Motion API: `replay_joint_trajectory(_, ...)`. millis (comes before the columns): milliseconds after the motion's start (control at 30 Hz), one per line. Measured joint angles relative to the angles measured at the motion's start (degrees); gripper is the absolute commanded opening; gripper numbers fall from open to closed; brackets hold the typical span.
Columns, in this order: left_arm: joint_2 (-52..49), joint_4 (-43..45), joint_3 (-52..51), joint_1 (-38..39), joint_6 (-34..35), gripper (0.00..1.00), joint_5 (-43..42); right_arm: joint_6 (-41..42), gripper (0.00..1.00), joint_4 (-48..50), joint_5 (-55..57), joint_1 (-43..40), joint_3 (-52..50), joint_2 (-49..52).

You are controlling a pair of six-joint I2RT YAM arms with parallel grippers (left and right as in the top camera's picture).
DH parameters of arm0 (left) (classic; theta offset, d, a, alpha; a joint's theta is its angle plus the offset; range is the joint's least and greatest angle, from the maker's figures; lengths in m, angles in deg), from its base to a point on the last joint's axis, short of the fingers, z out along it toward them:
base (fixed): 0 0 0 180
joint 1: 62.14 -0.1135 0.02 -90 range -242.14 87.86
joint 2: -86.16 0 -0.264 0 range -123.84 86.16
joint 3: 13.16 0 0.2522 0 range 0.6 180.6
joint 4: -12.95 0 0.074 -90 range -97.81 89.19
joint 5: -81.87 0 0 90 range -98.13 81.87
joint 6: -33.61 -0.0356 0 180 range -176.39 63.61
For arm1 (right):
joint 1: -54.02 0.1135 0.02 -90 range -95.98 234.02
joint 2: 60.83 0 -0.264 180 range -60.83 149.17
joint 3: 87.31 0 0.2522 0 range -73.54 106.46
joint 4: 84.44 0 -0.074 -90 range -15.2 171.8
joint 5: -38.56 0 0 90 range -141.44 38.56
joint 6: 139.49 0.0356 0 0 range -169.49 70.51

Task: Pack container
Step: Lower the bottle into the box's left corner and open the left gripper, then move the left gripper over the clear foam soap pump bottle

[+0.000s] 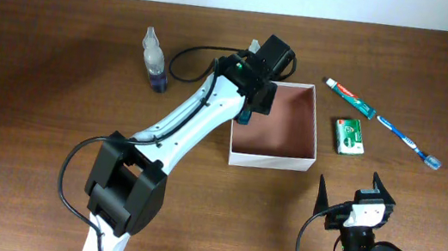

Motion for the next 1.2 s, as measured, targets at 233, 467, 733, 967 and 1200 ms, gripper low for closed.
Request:
replay_joint_trajectory(233,0.0,-2.2,7.3,-0.1,-0.5,0.69,1.1,0.0,0.99,0.0,0.0,0.0,0.0,0.0)
replay_joint_trajectory(467,0.0,-9.2,20.4,-2.2,-1.8,0.99,2.1,0.0,0.99,0.0,0.0,0.0,0.0,0.0)
replay_joint_trajectory(733,0.1,-23.5,34.6,-12.7,-2.2,0.99,6.2,0.0,0.99,0.0,0.0,0.0,0.0,0.0)
replay_joint_trajectory(967,0.1,-26.9,34.1,-22.9,-1.7,0.99,4.3,0.0,0.99,0.0,0.0,0.0,0.0,0.0)
replay_joint_trajectory(1200,-2.8,-27.4,33.3,-27.1,-1.7,1.00,2.5,0.0,0.99,0.0,0.0,0.0,0.0,0.0)
